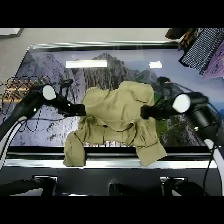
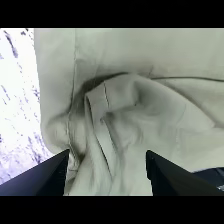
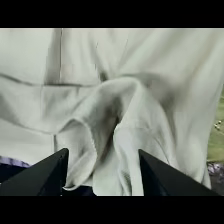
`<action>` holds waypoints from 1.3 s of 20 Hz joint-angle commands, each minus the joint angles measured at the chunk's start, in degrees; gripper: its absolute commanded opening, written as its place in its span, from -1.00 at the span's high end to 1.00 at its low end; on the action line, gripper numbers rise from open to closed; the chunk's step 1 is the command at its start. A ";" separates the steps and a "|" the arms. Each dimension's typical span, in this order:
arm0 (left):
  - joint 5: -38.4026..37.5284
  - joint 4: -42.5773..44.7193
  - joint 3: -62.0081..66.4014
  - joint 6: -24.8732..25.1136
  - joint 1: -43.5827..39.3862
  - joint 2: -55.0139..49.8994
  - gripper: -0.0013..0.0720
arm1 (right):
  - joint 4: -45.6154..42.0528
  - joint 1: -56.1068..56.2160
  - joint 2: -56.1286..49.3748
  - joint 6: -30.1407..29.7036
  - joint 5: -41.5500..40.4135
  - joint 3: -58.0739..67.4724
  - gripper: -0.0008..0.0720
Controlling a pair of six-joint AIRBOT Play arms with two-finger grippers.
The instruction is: Fold the clothes and pants, and hang the long-sleeved shirts on hangers.
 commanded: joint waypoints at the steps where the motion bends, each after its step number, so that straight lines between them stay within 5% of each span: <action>1: 5.66 1.31 -6.62 0.35 -3.17 4.04 -0.55 | -8.31 9.01 -1.18 4.81 -3.56 -3.74 -0.41; 11: 9.66 1.33 -6.82 0.37 -6.05 3.89 -0.55 | -8.39 11.19 -13.77 2.80 -13.25 -5.92 -0.34; 12: 9.68 1.33 -6.82 0.37 -6.05 3.89 -0.55 | -8.39 11.19 -14.45 2.82 -13.18 -5.92 -0.25; 17: 9.66 1.29 -6.82 0.39 -6.12 3.89 -0.55 | -10.38 11.19 -15.26 2.73 -14.60 -5.70 0.90; 26: 12.66 1.36 -6.82 6.60 -17.97 -0.70 -0.55 | -8.83 11.19 -11.41 9.77 -5.97 -5.68 0.90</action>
